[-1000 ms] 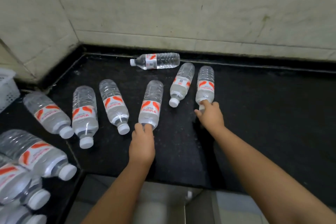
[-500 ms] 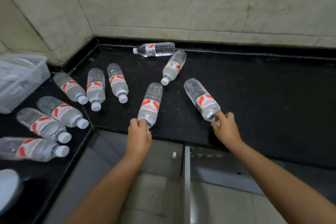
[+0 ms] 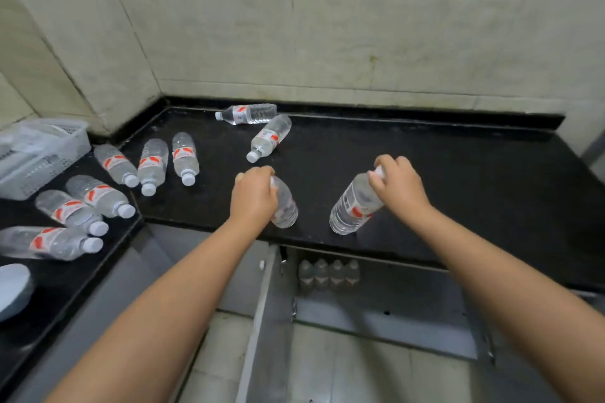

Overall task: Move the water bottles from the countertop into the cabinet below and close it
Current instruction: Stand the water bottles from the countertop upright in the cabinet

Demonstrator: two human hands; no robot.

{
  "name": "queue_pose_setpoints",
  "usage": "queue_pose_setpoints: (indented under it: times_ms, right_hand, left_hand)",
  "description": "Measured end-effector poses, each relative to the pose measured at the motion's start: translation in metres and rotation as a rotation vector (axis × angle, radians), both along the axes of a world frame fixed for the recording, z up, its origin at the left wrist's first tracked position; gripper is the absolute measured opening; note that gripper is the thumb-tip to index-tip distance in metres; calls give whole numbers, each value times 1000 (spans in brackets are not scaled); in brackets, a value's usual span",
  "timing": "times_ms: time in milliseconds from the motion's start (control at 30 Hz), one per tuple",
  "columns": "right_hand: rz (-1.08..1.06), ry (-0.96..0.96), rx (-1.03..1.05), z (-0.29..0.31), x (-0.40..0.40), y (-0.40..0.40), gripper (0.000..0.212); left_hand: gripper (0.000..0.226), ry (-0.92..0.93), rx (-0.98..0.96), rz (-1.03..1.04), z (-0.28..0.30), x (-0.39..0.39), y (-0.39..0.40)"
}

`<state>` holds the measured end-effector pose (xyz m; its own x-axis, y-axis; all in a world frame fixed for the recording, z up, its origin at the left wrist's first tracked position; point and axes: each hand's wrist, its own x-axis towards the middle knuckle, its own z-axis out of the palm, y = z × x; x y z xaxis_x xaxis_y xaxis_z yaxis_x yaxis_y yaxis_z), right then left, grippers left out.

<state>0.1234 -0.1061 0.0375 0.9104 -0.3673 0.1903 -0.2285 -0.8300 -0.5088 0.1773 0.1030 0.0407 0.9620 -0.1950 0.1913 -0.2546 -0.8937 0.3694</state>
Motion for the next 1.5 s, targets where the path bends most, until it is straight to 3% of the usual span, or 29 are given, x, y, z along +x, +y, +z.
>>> queue_pose_setpoints:
  times_ms: [333, 500, 633, 800, 1133, 1400, 1500]
  right_hand:
    - [-147, 169, -182, 19, 10, -33, 40]
    - [-75, 264, -233, 20, 18, -35, 43]
    - [-9, 341, -152, 26, 18, -43, 44]
    - [48, 391, -136, 31, 8, -48, 48]
    - [22, 274, -212, 25, -9, -37, 48]
    - [176, -28, -263, -6, -92, -40, 43]
    - [241, -16, -213, -23, -121, -45, 39]
  left_hand:
    - [34, 76, -92, -132, 14, 4, -75]
    - [42, 72, 78, -233, 12, 18, -87]
    - [60, 140, 133, -383, 6, 29, -86]
    - [57, 158, 189, -458, 12, 42, -79]
    - [32, 71, 167, -448, 20, 34, -74]
    - [31, 1, -62, -437, 4, -32, -48]
    - [33, -47, -121, -362, -7, -66, -45]
